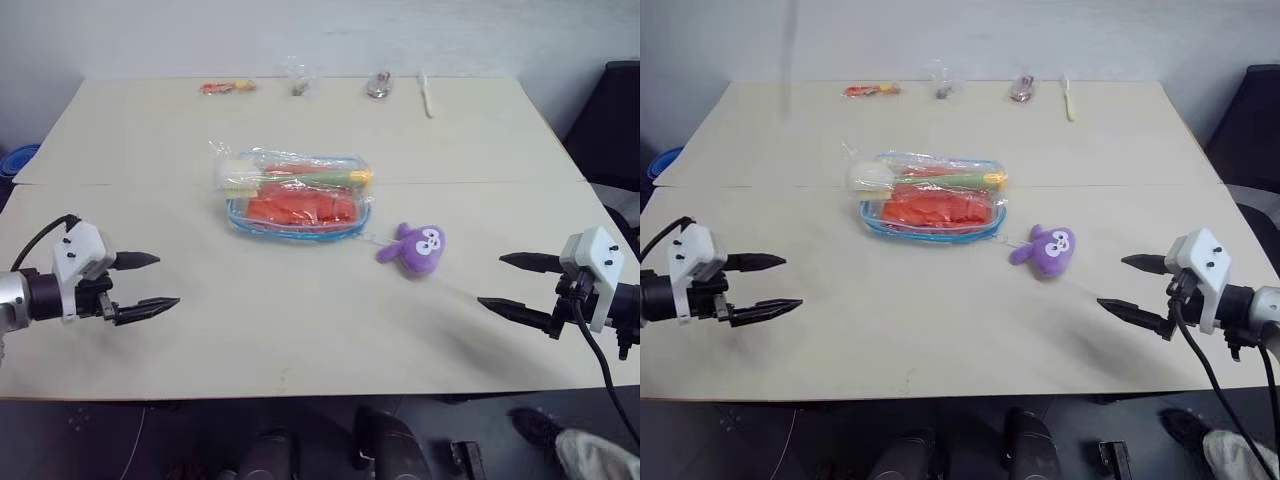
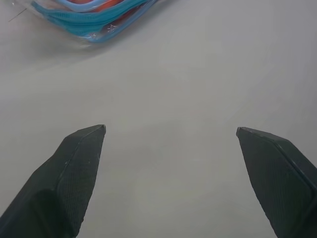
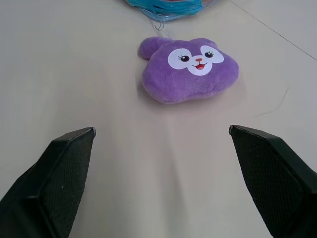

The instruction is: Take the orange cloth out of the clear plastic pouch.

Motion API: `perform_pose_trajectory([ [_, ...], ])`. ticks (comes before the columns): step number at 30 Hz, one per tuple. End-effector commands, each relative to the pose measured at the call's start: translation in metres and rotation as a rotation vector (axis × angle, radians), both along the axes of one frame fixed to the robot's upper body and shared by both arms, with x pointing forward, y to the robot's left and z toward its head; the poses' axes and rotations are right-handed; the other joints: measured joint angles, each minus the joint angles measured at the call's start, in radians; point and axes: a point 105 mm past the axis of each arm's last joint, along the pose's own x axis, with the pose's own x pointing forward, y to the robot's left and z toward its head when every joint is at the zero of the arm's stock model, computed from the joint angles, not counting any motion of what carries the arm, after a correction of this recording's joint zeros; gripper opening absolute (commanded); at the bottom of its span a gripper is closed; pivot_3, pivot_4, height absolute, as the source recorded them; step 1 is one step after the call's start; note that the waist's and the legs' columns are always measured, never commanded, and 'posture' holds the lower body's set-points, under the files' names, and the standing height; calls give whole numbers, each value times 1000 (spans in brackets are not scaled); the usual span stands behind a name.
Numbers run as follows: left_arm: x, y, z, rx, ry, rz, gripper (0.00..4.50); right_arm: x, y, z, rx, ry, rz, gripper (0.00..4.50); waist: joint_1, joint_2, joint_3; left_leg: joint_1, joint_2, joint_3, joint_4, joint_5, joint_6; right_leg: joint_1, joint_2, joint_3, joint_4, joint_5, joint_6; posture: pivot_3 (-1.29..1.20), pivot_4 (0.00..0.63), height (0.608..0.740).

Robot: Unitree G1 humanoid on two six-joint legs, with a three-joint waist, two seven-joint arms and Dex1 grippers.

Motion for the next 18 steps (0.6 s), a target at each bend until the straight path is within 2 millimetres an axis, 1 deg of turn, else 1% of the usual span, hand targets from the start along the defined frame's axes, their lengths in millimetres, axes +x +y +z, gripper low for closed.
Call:
perform_pose_trajectory([
  [1,0,-6,5,20,-35,-32,4489,-1,-4,14,-16,-60,-16,4500,0,0,0,0,0,0,0,0,0,0,0,0,0,0,0,0,150,740],
  [3,2,-5,4,36,-45,-25,4489,0,-5,14,-22,-68,-22,4500,0,0,0,0,0,0,0,0,0,0,0,0,0,0,0,0,150,740],
  [12,5,-10,7,11,-60,-24,4489,2,-1,10,-17,-73,-31,4500,0,0,0,0,0,0,0,0,0,0,0,0,0,0,0,0,150,740],
  [18,7,-14,8,-17,-63,-30,4489,3,1,11,26,-58,-37,4500,0,0,0,0,0,0,0,0,0,0,0,-1,0,0,0,0,150,740],
])
